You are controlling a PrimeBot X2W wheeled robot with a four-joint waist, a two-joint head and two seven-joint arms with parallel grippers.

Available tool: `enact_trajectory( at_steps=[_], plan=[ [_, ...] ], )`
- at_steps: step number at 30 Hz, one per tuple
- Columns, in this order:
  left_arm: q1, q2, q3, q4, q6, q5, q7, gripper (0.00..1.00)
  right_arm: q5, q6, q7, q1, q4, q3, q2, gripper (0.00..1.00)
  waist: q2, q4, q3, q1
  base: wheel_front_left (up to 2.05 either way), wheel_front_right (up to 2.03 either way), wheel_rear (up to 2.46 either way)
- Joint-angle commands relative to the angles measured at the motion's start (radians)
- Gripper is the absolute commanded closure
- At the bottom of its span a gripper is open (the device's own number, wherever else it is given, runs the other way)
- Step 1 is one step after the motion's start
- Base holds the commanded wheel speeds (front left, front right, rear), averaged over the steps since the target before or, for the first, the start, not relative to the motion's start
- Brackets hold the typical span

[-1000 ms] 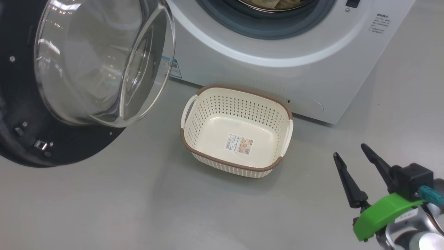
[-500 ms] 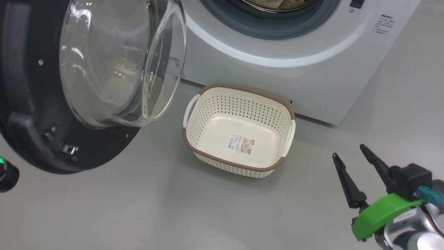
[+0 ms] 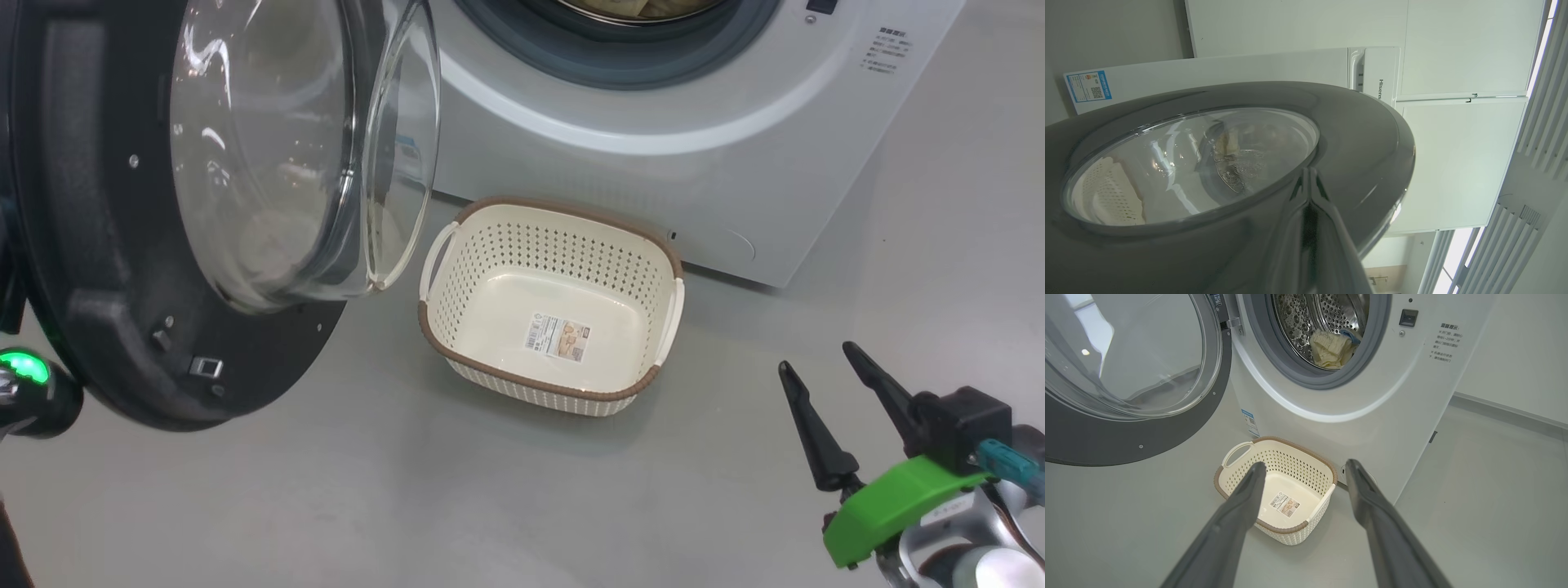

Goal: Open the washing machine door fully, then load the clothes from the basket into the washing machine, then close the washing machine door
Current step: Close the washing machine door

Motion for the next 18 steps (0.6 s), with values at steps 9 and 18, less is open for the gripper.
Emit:
enact_trajectory(
  at_steps=[9, 18],
  plan=[
    [0.006, -0.021, 0.006, -0.105, -0.001, 0.002, 0.081, 1.00, 0.003, -0.003, -0.030, -0.043, -0.012, 0.020, 0.009, 0.00, 0.0000, -0.020, -0.001, -0.0001, 0.00, 0.00, 0.00],
    [0.027, -0.064, -0.007, -0.150, -0.001, 0.006, 0.137, 1.00, 0.008, -0.003, -0.058, -0.051, 0.020, 0.028, 0.027, 0.00, 0.0000, -0.056, -0.007, -0.0001, 0.00, 0.00, 0.00]
  ],
)
